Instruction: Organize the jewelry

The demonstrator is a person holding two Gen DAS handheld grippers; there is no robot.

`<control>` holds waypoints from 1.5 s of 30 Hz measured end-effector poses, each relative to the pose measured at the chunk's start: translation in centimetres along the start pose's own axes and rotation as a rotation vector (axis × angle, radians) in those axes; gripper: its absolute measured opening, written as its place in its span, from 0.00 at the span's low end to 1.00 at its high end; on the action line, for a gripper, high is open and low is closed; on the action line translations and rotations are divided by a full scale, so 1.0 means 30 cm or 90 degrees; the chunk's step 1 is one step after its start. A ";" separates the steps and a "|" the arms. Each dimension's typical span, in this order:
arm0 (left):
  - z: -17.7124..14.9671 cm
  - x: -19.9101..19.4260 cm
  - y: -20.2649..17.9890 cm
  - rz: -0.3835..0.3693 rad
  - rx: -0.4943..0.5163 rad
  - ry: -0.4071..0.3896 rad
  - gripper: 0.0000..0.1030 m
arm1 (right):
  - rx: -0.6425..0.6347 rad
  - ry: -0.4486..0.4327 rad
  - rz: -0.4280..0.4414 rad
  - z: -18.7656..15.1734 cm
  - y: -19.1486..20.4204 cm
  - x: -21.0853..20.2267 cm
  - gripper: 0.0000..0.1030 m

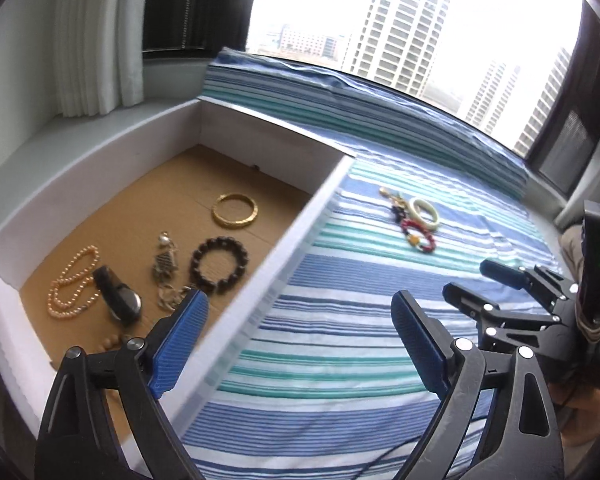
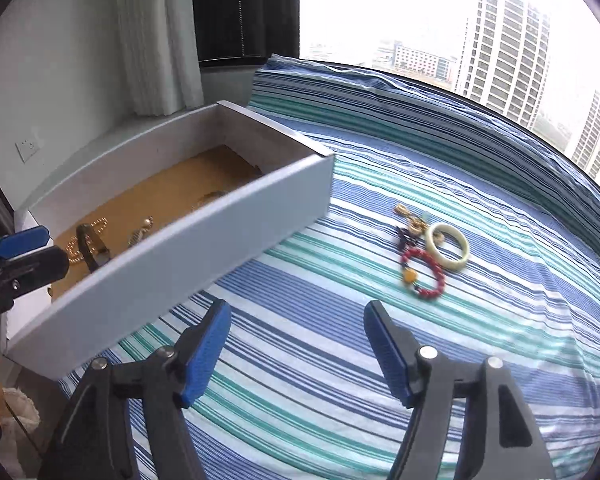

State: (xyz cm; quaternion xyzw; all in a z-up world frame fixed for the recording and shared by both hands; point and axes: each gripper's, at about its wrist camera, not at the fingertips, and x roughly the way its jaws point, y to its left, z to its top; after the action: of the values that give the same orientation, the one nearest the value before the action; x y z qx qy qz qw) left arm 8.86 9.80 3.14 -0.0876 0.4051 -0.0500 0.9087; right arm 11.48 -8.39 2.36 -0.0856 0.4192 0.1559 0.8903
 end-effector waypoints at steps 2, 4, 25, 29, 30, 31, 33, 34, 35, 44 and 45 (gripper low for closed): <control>-0.030 0.028 -0.077 -0.013 0.027 0.014 0.91 | 0.013 0.004 -0.036 -0.080 -0.049 -0.027 0.68; -0.058 0.059 -0.139 -0.026 0.047 0.034 0.91 | 0.030 0.010 -0.060 -0.144 -0.107 -0.057 0.68; -0.166 0.119 -0.307 -0.031 0.095 0.096 0.91 | 0.106 0.021 -0.102 -0.360 -0.249 -0.137 0.69; -0.172 0.127 -0.302 -0.027 0.092 0.102 0.91 | 0.105 0.025 -0.098 -0.362 -0.238 -0.132 0.69; -0.173 0.129 -0.301 -0.026 0.091 0.103 0.91 | 0.105 0.026 -0.097 -0.361 -0.235 -0.132 0.69; -0.173 0.131 -0.299 -0.025 0.090 0.104 0.91 | 0.105 0.026 -0.095 -0.361 -0.233 -0.132 0.69; -0.172 0.136 -0.293 -0.023 0.089 0.106 0.91 | 0.107 0.026 -0.091 -0.361 -0.231 -0.131 0.69; -0.172 0.139 -0.291 -0.023 0.087 0.107 0.91 | 0.108 0.025 -0.088 -0.361 -0.230 -0.132 0.69; -0.170 0.142 -0.290 -0.023 0.085 0.109 0.91 | 0.109 0.025 -0.087 -0.360 -0.231 -0.134 0.69; -0.146 0.204 -0.277 -0.022 0.074 0.127 0.91 | 0.145 0.033 -0.084 -0.391 -0.284 -0.124 0.69; -0.139 0.217 -0.281 -0.026 0.075 0.131 0.91 | 0.149 0.035 -0.083 -0.396 -0.289 -0.122 0.69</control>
State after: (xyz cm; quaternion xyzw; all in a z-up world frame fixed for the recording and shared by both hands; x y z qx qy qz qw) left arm 9.91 0.00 -2.65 -0.0370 0.4906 -0.1006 0.8648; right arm 3.76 -20.63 -2.14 -0.0121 0.4527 0.0454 0.8904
